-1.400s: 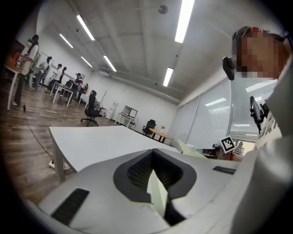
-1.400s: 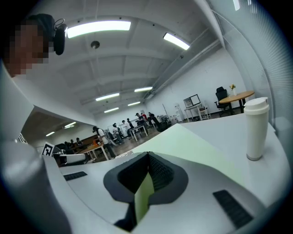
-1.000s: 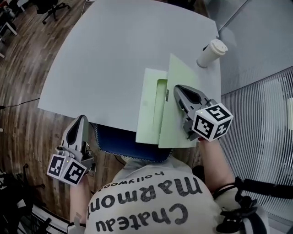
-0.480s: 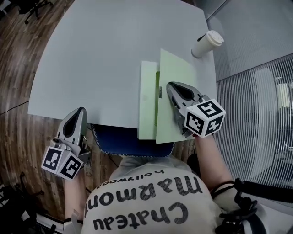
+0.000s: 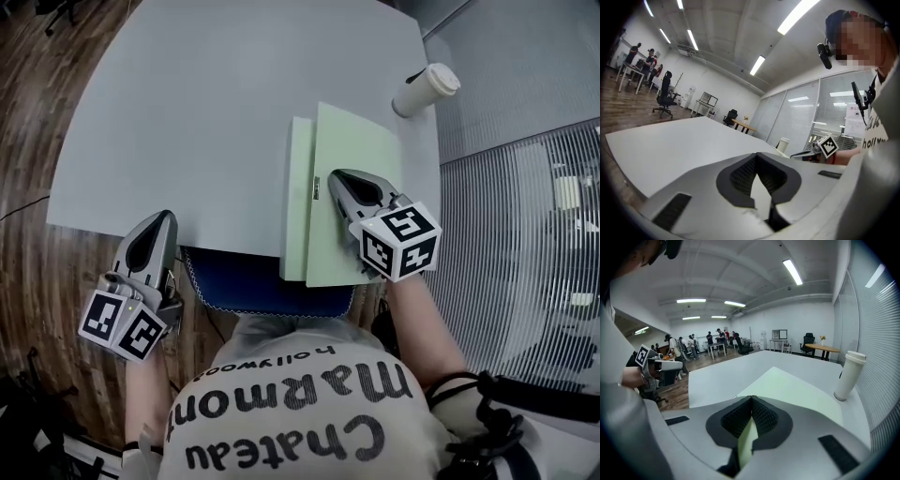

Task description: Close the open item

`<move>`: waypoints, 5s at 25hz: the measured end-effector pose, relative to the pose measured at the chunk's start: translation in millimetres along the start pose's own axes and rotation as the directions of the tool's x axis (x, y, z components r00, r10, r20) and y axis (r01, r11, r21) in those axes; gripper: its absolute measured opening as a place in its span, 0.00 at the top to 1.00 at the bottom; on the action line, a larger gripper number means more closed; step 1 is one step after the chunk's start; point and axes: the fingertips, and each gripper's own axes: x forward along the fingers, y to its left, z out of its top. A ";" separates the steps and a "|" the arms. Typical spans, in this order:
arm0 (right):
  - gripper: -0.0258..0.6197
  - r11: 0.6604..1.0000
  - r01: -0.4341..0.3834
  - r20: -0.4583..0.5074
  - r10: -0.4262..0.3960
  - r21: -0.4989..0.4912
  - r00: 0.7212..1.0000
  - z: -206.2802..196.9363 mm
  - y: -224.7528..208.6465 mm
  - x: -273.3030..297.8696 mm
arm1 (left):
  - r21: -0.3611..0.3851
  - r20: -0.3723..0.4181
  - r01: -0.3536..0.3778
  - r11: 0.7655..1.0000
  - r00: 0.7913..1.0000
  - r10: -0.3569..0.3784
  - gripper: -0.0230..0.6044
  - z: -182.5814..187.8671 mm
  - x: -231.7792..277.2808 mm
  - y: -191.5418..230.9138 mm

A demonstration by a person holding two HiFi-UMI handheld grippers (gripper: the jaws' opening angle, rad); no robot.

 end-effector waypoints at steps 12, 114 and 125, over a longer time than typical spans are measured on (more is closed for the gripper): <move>0.96 0.997 -0.014 -0.076 0.008 -0.076 0.997 -21.0 20.4 20.0 | -0.015 -0.003 -0.006 1.000 1.000 0.006 0.97 -6.4 -13.8 8.7; 0.96 0.945 -0.304 0.395 0.327 -0.122 0.858 -34.9 -35.4 -206.6 | -0.003 0.229 -0.270 0.963 0.937 0.263 0.97 -75.3 -81.9 -278.2; 0.96 0.954 -0.261 0.361 0.297 -0.146 0.884 -93.5 -75.8 -273.2 | -0.041 0.187 -0.217 0.975 0.957 0.221 0.97 -136.5 -58.8 -349.2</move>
